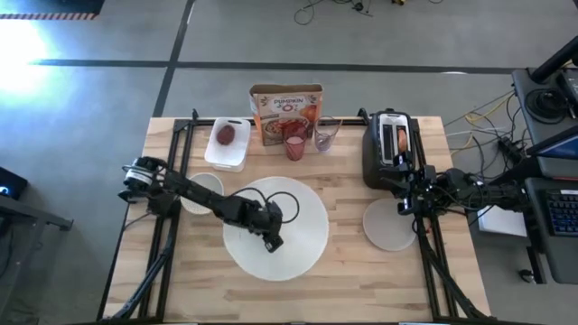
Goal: Arrange a breakfast setting
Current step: Move the white placemat to the center of the table
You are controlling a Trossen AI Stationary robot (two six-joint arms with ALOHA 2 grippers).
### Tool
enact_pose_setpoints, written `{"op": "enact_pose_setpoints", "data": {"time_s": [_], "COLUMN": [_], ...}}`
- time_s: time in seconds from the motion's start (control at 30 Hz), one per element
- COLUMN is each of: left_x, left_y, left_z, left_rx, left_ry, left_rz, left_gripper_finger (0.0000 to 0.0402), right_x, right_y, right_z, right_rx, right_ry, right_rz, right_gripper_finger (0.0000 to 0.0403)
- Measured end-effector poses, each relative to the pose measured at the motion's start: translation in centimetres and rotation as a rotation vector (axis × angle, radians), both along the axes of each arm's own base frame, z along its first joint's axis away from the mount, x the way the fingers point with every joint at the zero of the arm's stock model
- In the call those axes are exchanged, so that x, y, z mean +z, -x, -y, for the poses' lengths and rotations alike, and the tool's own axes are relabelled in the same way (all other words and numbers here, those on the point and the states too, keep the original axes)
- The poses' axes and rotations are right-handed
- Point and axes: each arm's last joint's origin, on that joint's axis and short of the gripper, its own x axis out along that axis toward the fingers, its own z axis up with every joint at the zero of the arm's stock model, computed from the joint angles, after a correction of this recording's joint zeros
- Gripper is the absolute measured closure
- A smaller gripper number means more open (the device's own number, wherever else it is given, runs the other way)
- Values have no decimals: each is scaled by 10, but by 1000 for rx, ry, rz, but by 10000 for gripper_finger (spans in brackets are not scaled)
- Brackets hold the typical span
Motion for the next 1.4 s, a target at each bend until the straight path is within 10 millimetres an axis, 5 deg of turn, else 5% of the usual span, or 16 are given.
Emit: {"op": "enact_pose_setpoints", "data": {"time_s": [0.43,1.4], "left_x": [-17,-7], "left_y": [-27,-40], "left_z": [-17,-23], "left_rx": [-13,-18], "left_ry": [-18,-65], "left_rz": [148,324], "left_gripper_finger": [267,267], "right_x": [0,0], "right_y": [0,0], "right_z": [0,0], "right_rx": [0,0], "right_ry": [0,0], "right_rz": [0,0], "right_gripper_finger": [284,284]}}
